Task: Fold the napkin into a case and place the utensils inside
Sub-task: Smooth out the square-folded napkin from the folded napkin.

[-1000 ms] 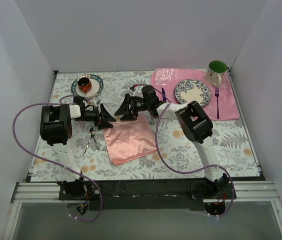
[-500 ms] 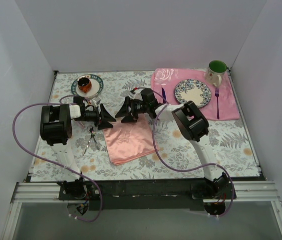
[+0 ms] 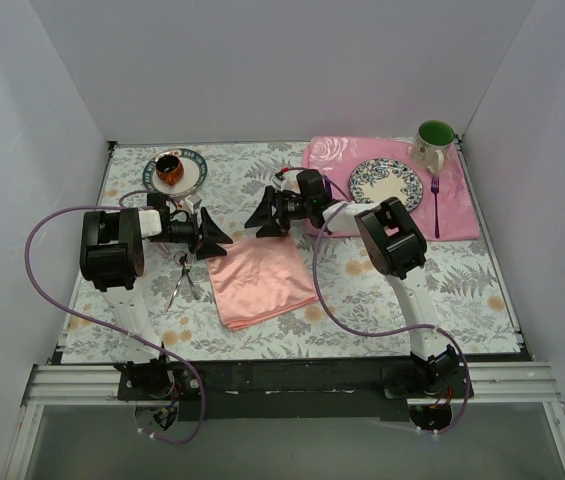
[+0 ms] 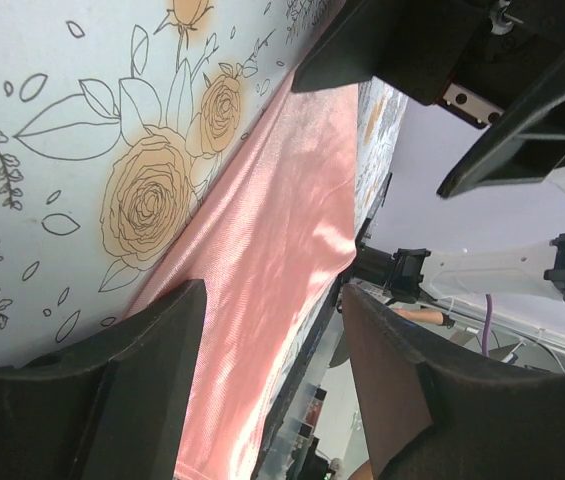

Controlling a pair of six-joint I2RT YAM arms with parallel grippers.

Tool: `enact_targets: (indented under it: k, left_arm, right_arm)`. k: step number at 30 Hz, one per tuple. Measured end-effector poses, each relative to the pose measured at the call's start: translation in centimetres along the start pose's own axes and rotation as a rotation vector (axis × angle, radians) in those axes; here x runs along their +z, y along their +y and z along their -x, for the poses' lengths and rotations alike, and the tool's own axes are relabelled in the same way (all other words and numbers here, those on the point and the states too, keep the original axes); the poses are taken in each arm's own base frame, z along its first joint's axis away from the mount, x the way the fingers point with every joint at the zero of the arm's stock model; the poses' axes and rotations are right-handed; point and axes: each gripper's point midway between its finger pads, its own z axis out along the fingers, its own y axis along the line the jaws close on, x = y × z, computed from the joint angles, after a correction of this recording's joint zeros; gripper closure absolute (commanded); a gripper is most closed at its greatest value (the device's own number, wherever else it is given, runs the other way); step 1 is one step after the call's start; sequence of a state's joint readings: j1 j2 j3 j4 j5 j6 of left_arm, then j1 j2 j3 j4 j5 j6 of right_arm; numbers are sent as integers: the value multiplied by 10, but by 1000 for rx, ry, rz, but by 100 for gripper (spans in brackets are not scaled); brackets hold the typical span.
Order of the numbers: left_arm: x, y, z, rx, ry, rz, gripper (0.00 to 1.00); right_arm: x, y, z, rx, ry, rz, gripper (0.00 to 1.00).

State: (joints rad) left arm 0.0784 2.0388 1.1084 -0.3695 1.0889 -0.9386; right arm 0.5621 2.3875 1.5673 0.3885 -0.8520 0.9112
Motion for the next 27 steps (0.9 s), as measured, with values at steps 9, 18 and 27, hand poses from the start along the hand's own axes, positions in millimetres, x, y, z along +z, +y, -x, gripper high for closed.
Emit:
enact_targets:
  k: [9,18,27]
  left_arm:
    - [0,0,0,-2,-1,0,42]
    - [-2,0,0,-7,2,-5,41]
    - [4,-15,9,82,12,-5,41]
  right_arm:
    - [-24,-11,11,-1,-9,-14,12]
    - [-29,-13,11,-16,-8,-20,12]
    - [-30,-14,11,-18,-8,-21,12]
